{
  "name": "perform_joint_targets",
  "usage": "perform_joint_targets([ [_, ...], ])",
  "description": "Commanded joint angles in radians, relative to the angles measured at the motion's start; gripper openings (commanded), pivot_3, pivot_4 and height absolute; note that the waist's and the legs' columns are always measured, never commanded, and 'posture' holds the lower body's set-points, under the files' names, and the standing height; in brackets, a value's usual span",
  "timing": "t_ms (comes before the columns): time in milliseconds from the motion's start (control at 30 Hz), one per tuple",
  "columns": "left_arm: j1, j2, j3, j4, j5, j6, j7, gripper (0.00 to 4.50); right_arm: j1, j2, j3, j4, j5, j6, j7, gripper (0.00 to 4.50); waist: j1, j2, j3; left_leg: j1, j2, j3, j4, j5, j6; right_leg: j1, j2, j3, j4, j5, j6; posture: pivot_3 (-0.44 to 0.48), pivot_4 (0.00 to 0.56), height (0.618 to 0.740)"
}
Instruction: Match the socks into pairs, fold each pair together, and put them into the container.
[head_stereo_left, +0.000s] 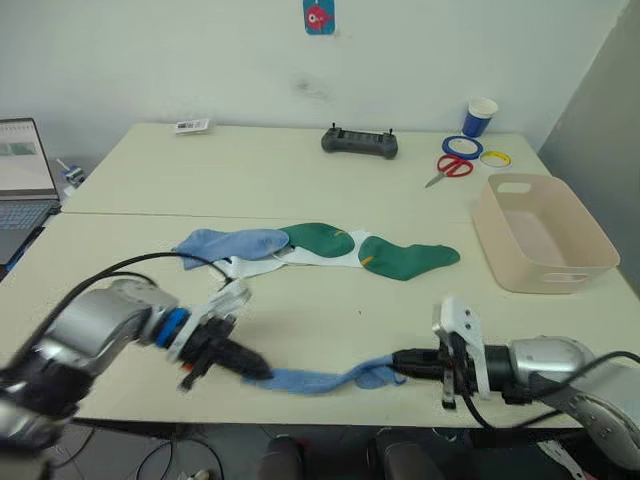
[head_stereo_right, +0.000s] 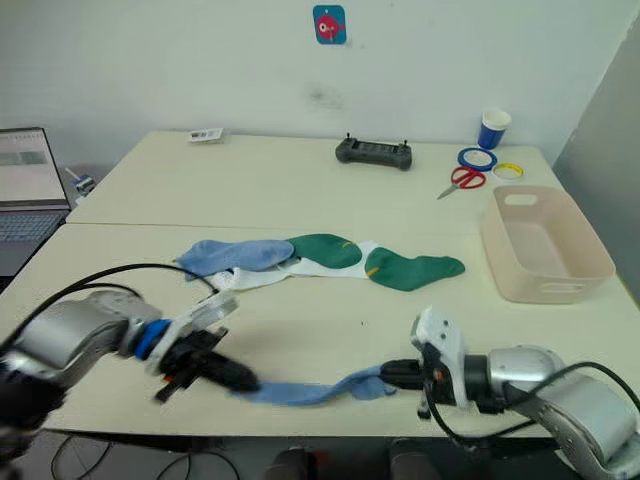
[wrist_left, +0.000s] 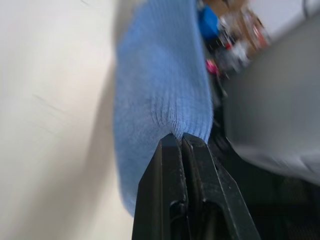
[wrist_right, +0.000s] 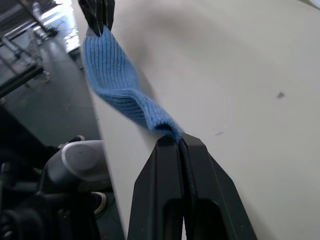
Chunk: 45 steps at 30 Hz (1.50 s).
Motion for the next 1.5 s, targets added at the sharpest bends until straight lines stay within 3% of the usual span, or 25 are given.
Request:
perform_joint_targets([
  [33,-0.121,-0.082,-0.058,0.182,0.112,-0.006,0.056,0.00,-0.049,0.017,0.022,0.065,-0.018,0.035,-0.045,0.02,0.001,-0.001,0.001,-0.001,0.000,0.000,0.001,0.000,0.001,0.000,0.001,0.000,0.000,0.000,0.000,0.000,0.150,0.740],
  [167,-0.229,-0.172,-0.106,0.350,0.221,-0.104,0.066,0.00,-0.116,0.039,0.050,0.147,-0.068,0.031,-0.081,0.02,-0.003,-0.001,0.001,-0.002,0.002,0.000,0.002,-0.002,0.004,-0.001,0.002,0.000,0.000,-0.001,-0.001,0.000,0.150,0.740],
  [367,-0.264,-0.218,-0.054,0.408,0.234,-0.125,0.051,0.00,-0.163,0.065,0.028,0.177,-0.126,0.010,-0.143,0.02,-0.004,-0.001,0.001,-0.001,0.004,0.000,0.002,-0.003,0.006,-0.002,0.005,0.001,0.000,-0.002,-0.002,0.000,0.150,0.740],
  [600,-0.234,-0.217,0.160,0.382,0.227,-0.243,0.232,2.26,-0.125,0.077,-0.026,0.091,-0.175,-0.093,-0.176,2.44,-0.001,-0.001,0.001,-0.002,0.004,0.000,0.003,-0.003,0.006,-0.001,0.005,0.001,0.000,-0.001,-0.002,0.000,0.150,0.740],
  [767,-0.106,-0.202,0.305,0.170,0.167,-0.185,0.322,3.87,-0.014,0.098,-0.071,-0.006,-0.183,-0.157,-0.193,4.22,-0.001,-0.001,0.001,-0.002,0.005,0.000,0.003,-0.003,0.006,-0.001,0.005,0.001,0.000,-0.002,-0.002,0.000,0.150,0.740],
  [800,-0.074,-0.197,0.324,0.118,0.150,-0.167,0.330,4.17,0.017,0.093,-0.068,-0.028,-0.192,-0.174,-0.191,4.50,-0.001,-0.001,0.001,-0.002,0.005,0.000,0.003,-0.003,0.006,-0.001,0.004,0.001,0.000,-0.002,-0.002,0.000,0.150,0.740],
  [833,-0.047,-0.192,0.337,0.076,0.137,-0.156,0.333,4.48,0.041,0.091,-0.066,-0.046,-0.196,-0.186,-0.191,4.50,0.000,-0.001,0.001,-0.002,0.005,0.000,0.003,-0.003,0.006,-0.001,0.004,0.001,0.000,-0.002,-0.001,0.000,0.150,0.740],
  [967,0.061,-0.172,0.336,-0.055,0.112,-0.148,0.333,4.48,0.124,0.109,-0.035,-0.099,-0.218,-0.227,-0.208,4.50,0.001,-0.001,0.001,-0.001,0.005,0.000,0.003,-0.003,0.006,-0.001,0.004,0.001,0.000,-0.002,-0.002,0.000,0.150,0.740],
  [1133,0.104,-0.232,0.273,-0.017,0.220,-0.293,0.440,4.48,0.179,0.132,0.013,-0.082,-0.295,-0.262,-0.259,4.50,0.001,0.000,0.000,0.001,0.004,0.000,0.003,-0.003,0.005,0.001,0.004,0.001,0.001,0.001,-0.003,0.000,0.150,0.740],
  [1233,0.103,-0.263,0.236,0.026,0.267,-0.352,0.466,3.88,0.194,0.157,0.026,-0.047,-0.335,-0.263,-0.302,4.50,0.002,-0.001,0.000,0.000,0.004,0.001,0.005,-0.003,0.005,0.001,0.004,0.001,0.000,0.001,-0.002,0.000,0.150,0.740],
  [1500,0.126,-0.266,0.202,0.016,0.273,-0.381,0.427,1.31,0.177,0.240,0.036,0.022,-0.349,-0.225,-0.348,4.50,0.001,0.000,0.000,0.000,0.004,0.001,0.004,-0.003,0.005,0.000,0.004,0.001,0.000,0.001,-0.002,0.000,0.150,0.740],
])
